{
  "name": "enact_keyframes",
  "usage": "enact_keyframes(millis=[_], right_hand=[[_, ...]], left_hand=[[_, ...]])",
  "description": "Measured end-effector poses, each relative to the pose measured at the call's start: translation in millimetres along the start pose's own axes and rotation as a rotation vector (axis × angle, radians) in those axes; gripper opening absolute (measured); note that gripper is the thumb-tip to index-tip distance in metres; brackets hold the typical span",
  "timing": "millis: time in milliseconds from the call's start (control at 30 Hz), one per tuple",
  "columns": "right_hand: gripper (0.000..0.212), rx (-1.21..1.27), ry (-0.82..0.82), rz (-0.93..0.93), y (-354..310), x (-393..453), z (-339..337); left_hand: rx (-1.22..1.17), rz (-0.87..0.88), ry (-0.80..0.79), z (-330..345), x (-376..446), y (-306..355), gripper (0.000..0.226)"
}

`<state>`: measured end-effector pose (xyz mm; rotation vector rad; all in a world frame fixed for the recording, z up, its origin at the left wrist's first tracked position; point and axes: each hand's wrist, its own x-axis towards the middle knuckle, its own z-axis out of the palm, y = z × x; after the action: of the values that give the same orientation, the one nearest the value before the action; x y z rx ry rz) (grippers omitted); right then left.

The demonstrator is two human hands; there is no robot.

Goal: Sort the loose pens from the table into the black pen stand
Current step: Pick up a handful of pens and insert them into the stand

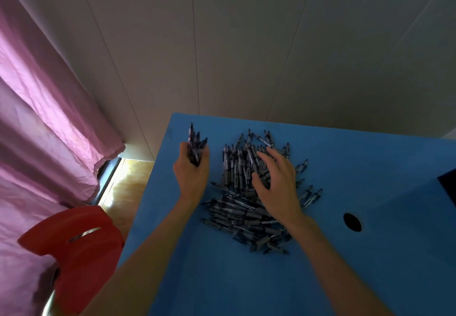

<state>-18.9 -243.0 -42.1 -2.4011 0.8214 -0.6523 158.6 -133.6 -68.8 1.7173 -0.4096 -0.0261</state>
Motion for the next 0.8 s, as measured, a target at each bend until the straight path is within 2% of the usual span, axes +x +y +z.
enact_keyframes(millis=[133, 233, 367, 500, 700, 800], right_hand=[[0.05, -0.02, 0.014, -0.017, 1.6, -2.3, 9.9], [0.051, -0.034, 0.0, -0.007, 2.4, -5.6, 12.3], [0.05, -0.036, 0.027, -0.015, 1.0, -3.7, 12.1], [0.046, -0.058, 0.08, -0.051, -0.3, -3.5, 11.5], [0.044, -0.074, 0.091, -0.029, 7.3, -7.6, 7.6], [0.044, -0.067, 0.089, -0.017, 6.7, -8.0, 6.9]], left_hand=[[0.017, 0.0, -0.05, 4.1, -4.7, -17.0, 0.026], [-0.005, -0.041, 0.017, 3.2, -1.9, -20.2, 0.021], [-0.048, 0.076, 0.076, -2.0, 3.3, -6.1, 0.019], [0.018, 0.147, 0.063, -5.3, 8.1, -8.6, 0.03], [0.034, 0.023, 0.032, -3.6, 5.0, -29.3, 0.042], [0.031, -0.016, 0.04, -3.3, 7.8, -26.5, 0.037]])
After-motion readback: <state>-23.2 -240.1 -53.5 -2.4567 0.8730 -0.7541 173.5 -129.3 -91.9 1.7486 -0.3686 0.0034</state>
